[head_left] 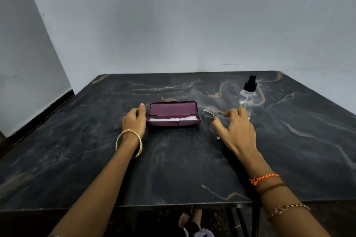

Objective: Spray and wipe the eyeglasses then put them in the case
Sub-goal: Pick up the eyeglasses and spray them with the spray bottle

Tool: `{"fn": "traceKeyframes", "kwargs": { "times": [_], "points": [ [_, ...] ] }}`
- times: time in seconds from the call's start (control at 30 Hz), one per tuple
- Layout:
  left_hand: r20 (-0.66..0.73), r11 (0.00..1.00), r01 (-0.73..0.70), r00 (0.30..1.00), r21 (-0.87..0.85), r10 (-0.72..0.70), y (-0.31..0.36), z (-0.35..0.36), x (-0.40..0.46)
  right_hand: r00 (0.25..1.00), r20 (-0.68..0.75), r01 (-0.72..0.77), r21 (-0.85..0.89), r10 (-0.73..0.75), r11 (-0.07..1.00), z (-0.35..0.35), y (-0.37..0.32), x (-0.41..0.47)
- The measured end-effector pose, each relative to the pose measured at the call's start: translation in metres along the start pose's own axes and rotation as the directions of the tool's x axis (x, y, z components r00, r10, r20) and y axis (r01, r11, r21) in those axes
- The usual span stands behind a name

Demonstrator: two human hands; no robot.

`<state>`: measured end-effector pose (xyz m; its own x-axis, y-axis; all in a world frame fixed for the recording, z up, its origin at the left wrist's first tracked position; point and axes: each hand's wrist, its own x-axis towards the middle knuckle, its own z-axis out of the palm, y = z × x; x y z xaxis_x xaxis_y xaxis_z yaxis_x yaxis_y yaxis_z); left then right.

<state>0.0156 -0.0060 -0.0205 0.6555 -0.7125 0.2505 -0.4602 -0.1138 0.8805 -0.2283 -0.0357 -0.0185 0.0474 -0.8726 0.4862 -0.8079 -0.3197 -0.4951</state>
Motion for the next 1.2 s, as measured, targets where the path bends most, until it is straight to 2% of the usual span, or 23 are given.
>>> {"fn": "traceKeyframes", "kwargs": {
  "times": [0.13,0.23,0.33,0.57,1.07,1.2],
  "points": [
    [0.033,0.996,-0.046,0.999,0.079,0.043,-0.003,0.002,0.003,0.996,0.078,-0.056,0.103,0.049,0.993,-0.007,0.007,0.001],
    [0.049,0.993,-0.061,0.997,0.098,0.056,-0.009,0.005,0.007,0.985,0.17,-0.044,0.21,0.008,0.977,-0.013,0.012,0.001],
    [0.07,0.993,-0.072,0.995,0.098,0.065,-0.01,0.006,0.009,0.968,0.25,-0.016,0.154,-0.023,0.988,-0.016,0.014,0.003],
    [0.07,0.996,-0.066,0.996,0.06,0.062,-0.008,0.003,0.004,0.959,0.284,-0.077,0.176,0.024,0.981,-0.02,0.013,0.003],
    [0.106,0.988,-0.107,0.99,0.113,0.095,-0.001,-0.001,-0.002,0.982,0.188,-0.058,0.163,0.027,0.985,-0.021,0.012,-0.001],
    [0.091,0.982,-0.14,0.988,0.128,0.129,0.001,-0.002,-0.002,0.998,0.064,-0.003,0.118,-0.004,0.993,-0.019,0.01,-0.002]
  ]
}}
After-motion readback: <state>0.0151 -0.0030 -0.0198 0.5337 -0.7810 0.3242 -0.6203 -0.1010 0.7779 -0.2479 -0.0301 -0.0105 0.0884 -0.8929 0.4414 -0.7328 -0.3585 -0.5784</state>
